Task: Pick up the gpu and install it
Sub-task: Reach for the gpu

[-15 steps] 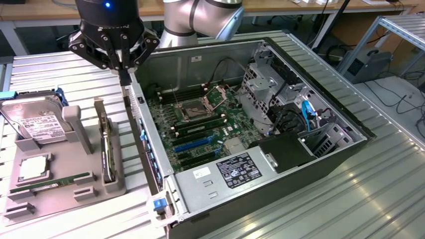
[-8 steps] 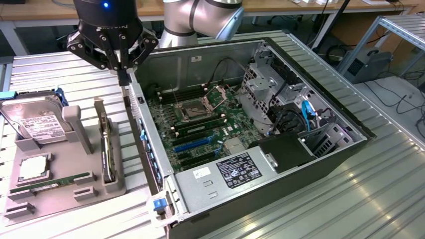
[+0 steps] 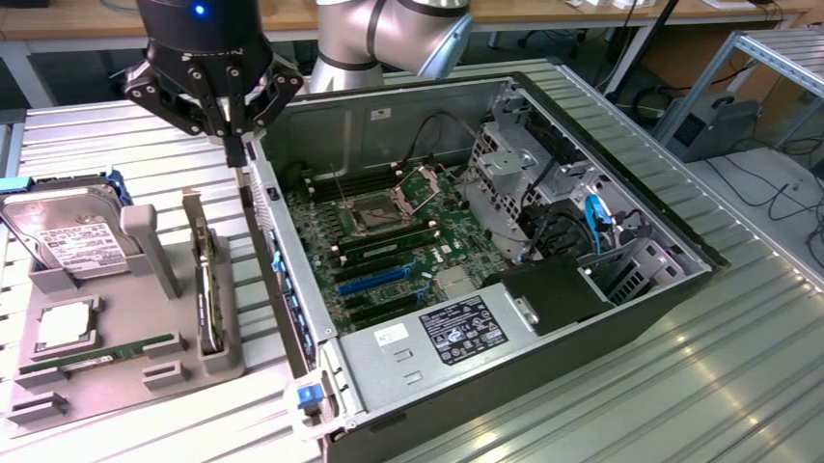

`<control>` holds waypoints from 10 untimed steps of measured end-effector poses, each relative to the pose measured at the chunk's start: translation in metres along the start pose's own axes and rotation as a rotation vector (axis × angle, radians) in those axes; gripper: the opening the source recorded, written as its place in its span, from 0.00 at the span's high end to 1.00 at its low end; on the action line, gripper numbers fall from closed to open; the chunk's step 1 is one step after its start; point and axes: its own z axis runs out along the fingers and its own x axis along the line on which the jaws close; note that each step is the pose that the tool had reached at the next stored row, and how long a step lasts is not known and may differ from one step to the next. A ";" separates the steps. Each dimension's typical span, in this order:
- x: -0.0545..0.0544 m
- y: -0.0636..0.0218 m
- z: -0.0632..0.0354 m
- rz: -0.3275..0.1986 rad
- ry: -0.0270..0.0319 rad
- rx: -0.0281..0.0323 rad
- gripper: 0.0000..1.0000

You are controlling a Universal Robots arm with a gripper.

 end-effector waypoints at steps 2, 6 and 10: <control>0.001 0.0000 0.0000 0.000 0.0000 0.0000 0.89; 0.002 -0.0001 0.0000 0.000 0.0000 0.0000 0.89; 0.003 -0.0003 -0.0001 0.000 0.0000 0.0000 0.89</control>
